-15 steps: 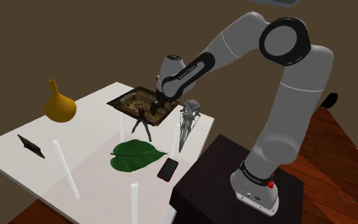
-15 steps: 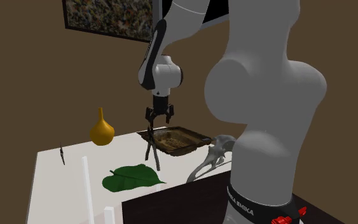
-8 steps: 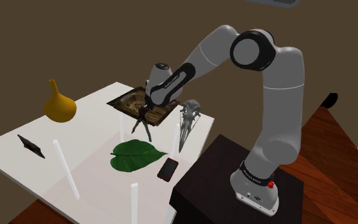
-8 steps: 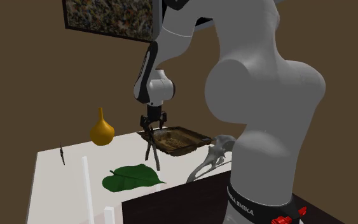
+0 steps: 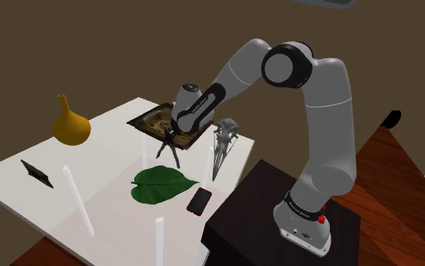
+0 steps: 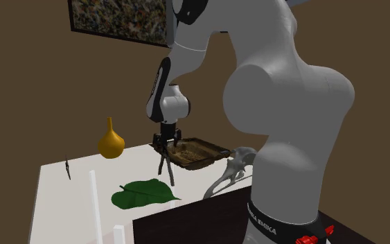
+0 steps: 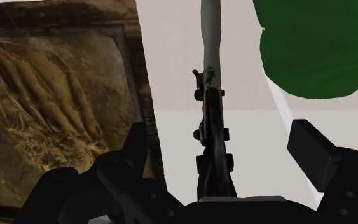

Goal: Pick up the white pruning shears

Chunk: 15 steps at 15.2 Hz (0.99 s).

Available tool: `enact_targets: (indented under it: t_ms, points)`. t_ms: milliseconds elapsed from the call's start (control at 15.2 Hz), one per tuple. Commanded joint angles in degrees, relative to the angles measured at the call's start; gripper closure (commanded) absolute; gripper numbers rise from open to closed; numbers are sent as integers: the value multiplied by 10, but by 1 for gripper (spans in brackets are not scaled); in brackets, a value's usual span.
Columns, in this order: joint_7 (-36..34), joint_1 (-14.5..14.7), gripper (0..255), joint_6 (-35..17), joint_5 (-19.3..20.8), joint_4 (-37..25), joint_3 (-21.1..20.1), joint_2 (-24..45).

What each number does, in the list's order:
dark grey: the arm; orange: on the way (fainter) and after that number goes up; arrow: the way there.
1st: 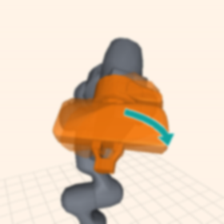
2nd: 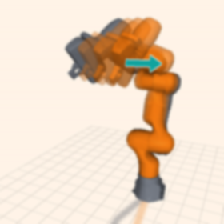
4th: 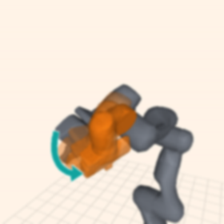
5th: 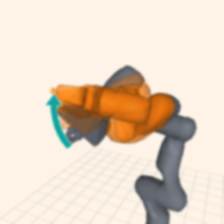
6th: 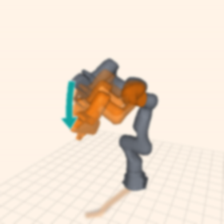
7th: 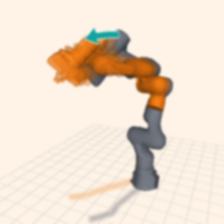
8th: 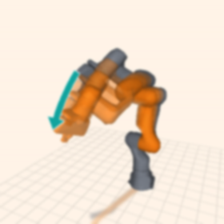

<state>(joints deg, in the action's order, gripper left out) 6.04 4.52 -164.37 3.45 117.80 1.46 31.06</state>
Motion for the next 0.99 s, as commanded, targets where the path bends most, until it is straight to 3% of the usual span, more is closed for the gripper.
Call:
enact_targets:
  t_ms: [0,66,924]
  points:
    - [-1,1,0,-4,0,-1,1,5]
    - [0,0,255,-3,0,-1,0,4]
    - [0,1,255,18,0,4,-1,-22]
